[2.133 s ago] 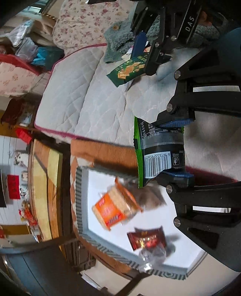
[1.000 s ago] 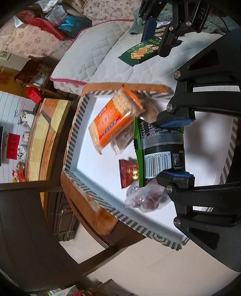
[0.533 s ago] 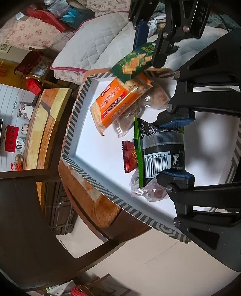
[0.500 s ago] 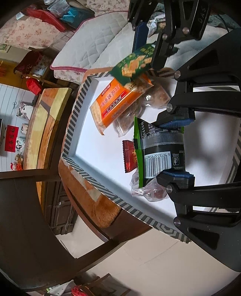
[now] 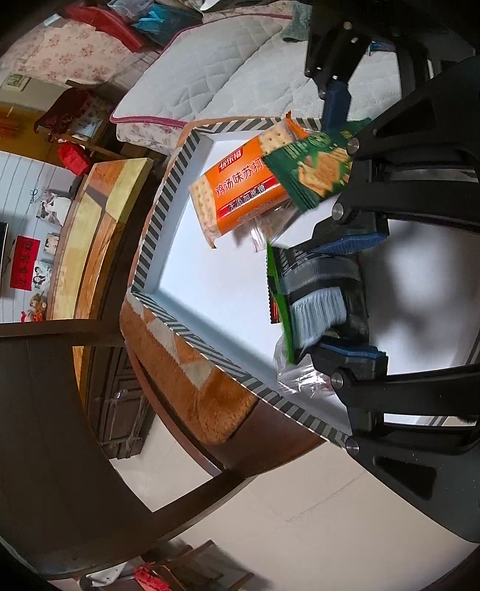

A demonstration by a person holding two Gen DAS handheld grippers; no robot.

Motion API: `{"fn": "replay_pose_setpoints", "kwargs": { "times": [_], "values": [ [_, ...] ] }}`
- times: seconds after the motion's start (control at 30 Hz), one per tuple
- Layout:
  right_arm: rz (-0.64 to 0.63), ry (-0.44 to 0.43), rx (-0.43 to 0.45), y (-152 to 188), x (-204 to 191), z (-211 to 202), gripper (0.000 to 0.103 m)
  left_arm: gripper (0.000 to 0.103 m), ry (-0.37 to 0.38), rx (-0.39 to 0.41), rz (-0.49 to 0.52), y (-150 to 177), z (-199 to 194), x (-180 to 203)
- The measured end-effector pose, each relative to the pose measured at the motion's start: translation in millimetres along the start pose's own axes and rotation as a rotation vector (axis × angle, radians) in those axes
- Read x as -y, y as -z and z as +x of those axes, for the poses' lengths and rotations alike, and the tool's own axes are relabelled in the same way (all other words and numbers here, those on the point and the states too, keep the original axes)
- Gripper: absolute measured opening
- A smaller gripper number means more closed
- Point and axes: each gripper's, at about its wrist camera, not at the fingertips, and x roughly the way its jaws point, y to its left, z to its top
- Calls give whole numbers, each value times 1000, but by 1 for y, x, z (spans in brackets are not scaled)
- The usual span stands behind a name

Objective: Organize snacks
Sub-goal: 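Release the green cracker packet and green-black bag into the tray with both grippers, then return to the mattress and grasp the white printed packet with the left gripper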

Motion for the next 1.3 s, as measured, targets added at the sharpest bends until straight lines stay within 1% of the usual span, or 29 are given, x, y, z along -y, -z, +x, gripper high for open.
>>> {"fn": "replay_pose_setpoints", "kwargs": {
  "times": [0.03,0.07,0.13,0.23,0.4,0.43,0.47,0.5,0.57,0.73,0.9,1.03,1.3],
  "values": [
    [8,-19,0,1,0,-1,47,44,3,1,-4,0,-1,0],
    [13,-32,3,2,-1,-2,52,46,5,3,-10,0,-2,-1],
    [27,-59,12,5,-2,-6,54,49,11,9,-21,0,-4,-2],
    [45,-78,20,9,-4,-10,54,51,9,18,-19,0,-10,-1],
    [52,-77,36,20,-6,-22,54,52,0,46,-5,1,-23,6],
    [57,-77,46,23,-5,-27,54,55,-1,54,-2,2,-26,9],
    [64,-72,57,26,-4,-31,54,60,0,62,3,3,-30,11],
    [71,-64,76,30,-3,-38,54,61,5,71,9,4,-34,15],
    [87,-61,103,37,3,-49,55,62,16,84,27,5,-41,24],
    [140,-24,127,60,21,-74,55,62,44,93,68,9,-52,48],
    [190,11,152,88,40,-98,56,62,91,90,127,17,-61,83],
    [241,47,164,118,59,-120,58,62,125,84,173,24,-66,110],
    [368,135,196,189,103,-166,59,62,198,63,278,41,-72,173]
  ]
}}
